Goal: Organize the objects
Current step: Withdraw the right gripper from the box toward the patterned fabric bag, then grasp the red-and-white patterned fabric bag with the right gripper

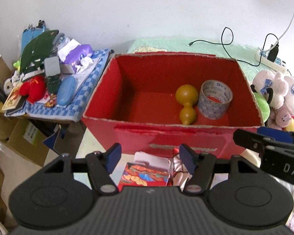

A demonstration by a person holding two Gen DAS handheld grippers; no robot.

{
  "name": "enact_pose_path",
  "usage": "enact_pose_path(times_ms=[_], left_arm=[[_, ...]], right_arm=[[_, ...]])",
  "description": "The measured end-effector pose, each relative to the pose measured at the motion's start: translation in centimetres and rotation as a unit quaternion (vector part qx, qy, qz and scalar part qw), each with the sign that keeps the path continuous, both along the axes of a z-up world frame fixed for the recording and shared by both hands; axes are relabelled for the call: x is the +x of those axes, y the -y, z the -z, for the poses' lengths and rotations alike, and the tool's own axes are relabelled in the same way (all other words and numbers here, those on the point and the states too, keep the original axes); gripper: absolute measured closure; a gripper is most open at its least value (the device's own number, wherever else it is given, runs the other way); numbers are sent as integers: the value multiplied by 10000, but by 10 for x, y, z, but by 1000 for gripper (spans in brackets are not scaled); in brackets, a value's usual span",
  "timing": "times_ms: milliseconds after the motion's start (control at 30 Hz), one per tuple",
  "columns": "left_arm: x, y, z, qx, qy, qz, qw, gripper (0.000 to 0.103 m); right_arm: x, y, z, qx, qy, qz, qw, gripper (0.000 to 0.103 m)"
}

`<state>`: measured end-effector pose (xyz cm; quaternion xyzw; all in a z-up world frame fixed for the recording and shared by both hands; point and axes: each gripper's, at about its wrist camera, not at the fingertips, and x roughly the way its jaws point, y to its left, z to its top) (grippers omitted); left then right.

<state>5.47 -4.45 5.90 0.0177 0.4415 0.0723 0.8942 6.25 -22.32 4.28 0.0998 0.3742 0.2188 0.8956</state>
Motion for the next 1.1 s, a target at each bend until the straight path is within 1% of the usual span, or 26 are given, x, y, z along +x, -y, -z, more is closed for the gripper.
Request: enact_pose_path(times_ms=[133, 233, 300, 433, 567, 700, 733, 833, 967, 1100], left_arm=[[-5, 3, 8, -26, -106, -52, 9999, 34], [-7, 6, 15, -15, -187, -59, 9998, 34], [-8, 7, 20, -6, -256, -75, 9996, 34], [-10, 7, 31, -8, -394, -105, 9992, 34], [-11, 6, 41, -39, -516, -106, 9986, 34], [-15, 3, 49, -55, -559, -59, 9984, 34], [-17, 0, 51, -101, -573, -50, 9983, 34], [-24, -8, 58, -298, -647, 2, 9975, 40], [-37, -17, 63, -616, -598, 141, 9962, 42], [-51, -17, 62, -1063, -499, 517, 9917, 42]], right_arm=[[-3, -1, 12, -53, -199, -54, 9998, 50], [-5, -2, 18, -208, -245, -5, 9995, 50], [-6, -1, 24, -283, -377, -2, 9989, 50], [-4, 2, 37, -251, -772, -3, 9967, 51], [-6, 1, 45, -229, -962, -39, 9951, 51], [-6, 4, 53, -86, -1145, -135, 9933, 51], [-6, 4, 55, -57, -1199, -141, 9927, 52], [-5, 6, 62, 18, -1349, -183, 9907, 60], [-2, 7, 69, 212, -1540, -272, 9875, 62], [2, 2, 74, 434, -1735, -433, 9829, 62]])
